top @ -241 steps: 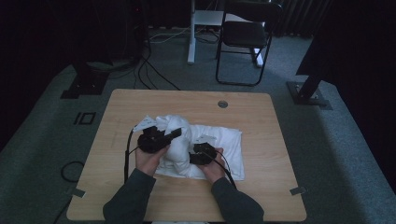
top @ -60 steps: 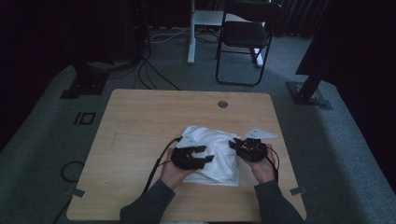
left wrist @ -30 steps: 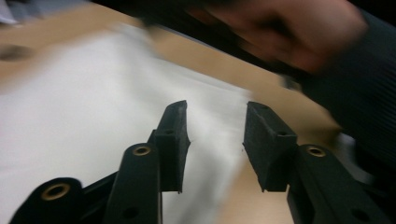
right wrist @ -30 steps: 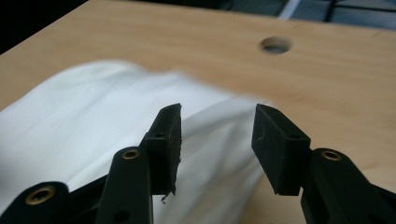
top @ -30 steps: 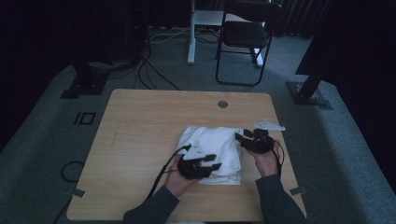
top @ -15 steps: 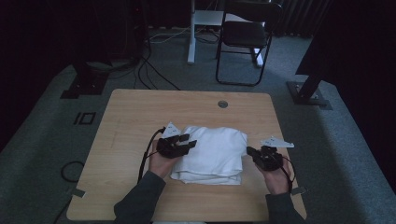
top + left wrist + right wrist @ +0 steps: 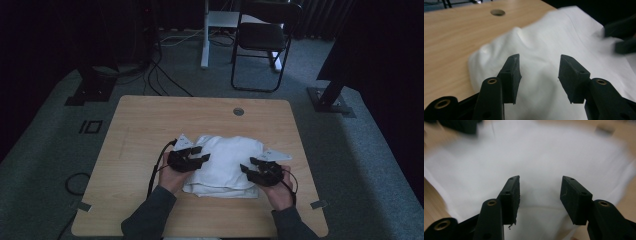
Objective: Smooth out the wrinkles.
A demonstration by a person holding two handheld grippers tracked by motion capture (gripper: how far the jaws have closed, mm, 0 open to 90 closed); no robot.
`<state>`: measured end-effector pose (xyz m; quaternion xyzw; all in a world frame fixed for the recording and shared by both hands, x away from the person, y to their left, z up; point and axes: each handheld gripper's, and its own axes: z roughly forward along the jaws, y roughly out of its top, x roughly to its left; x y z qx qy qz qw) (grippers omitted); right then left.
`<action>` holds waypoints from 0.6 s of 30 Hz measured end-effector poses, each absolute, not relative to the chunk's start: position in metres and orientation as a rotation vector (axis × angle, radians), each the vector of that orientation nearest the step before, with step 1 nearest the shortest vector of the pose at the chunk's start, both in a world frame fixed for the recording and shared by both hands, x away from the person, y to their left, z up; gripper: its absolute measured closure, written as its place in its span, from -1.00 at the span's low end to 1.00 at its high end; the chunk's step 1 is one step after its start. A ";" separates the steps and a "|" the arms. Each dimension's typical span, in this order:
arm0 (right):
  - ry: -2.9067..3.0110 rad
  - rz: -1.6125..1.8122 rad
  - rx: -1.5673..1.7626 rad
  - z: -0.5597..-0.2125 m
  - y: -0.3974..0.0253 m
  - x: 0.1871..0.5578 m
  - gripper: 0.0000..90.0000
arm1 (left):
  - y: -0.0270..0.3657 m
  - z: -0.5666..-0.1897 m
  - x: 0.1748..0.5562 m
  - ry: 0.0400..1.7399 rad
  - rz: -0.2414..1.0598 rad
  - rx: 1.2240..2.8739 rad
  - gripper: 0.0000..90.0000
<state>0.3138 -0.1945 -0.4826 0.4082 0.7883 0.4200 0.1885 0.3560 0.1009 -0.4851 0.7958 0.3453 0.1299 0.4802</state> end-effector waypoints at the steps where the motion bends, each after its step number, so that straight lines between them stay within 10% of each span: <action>1: 2.245 1.136 1.165 -0.493 -0.193 0.314 0.12 | 0.100 -0.487 0.354 0.836 0.313 1.950 0.14; 18: 2.287 0.984 1.287 -0.548 -0.169 0.358 0.17 | 0.098 -0.522 0.351 0.900 0.431 2.003 0.08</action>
